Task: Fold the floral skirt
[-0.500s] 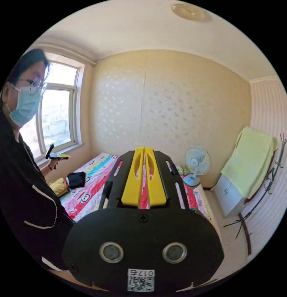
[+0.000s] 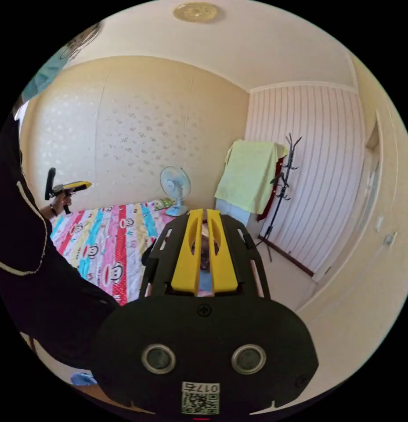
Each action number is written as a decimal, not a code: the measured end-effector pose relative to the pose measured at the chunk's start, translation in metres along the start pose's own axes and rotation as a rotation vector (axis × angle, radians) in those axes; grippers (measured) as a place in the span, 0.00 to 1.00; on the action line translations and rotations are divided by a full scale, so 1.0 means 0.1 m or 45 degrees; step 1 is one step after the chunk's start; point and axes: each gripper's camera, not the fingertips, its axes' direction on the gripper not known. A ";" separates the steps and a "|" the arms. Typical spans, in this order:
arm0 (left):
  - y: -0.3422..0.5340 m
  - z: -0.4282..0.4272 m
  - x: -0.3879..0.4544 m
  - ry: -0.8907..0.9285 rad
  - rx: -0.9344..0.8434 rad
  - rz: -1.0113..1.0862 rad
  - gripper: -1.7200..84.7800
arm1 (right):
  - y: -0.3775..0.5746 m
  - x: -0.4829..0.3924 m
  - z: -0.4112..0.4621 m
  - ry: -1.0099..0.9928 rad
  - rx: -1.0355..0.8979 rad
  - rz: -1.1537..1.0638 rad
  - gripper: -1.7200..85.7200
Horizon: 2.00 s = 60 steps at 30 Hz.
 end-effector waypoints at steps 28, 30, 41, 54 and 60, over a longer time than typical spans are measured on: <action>1.75 6.41 -0.61 0.465 -0.796 -0.851 0.18 | -0.14 0.10 5.92 -0.297 -0.615 -0.372 0.14; 1.91 6.62 -0.71 0.502 -0.757 -0.896 0.19 | -0.14 0.11 6.03 -0.317 -0.611 -0.383 0.14; 2.58 7.11 -0.97 0.587 -0.803 -1.125 0.07 | -0.03 0.24 6.21 -0.484 -0.542 -0.196 0.16; 2.16 5.41 -1.42 1.270 -0.075 -0.898 0.02 | -0.08 -0.21 5.68 -0.438 -0.302 -0.060 0.22; 1.96 4.03 -1.78 1.392 0.259 -0.760 0.02 | -0.49 -0.82 4.70 -0.143 0.046 -0.113 0.19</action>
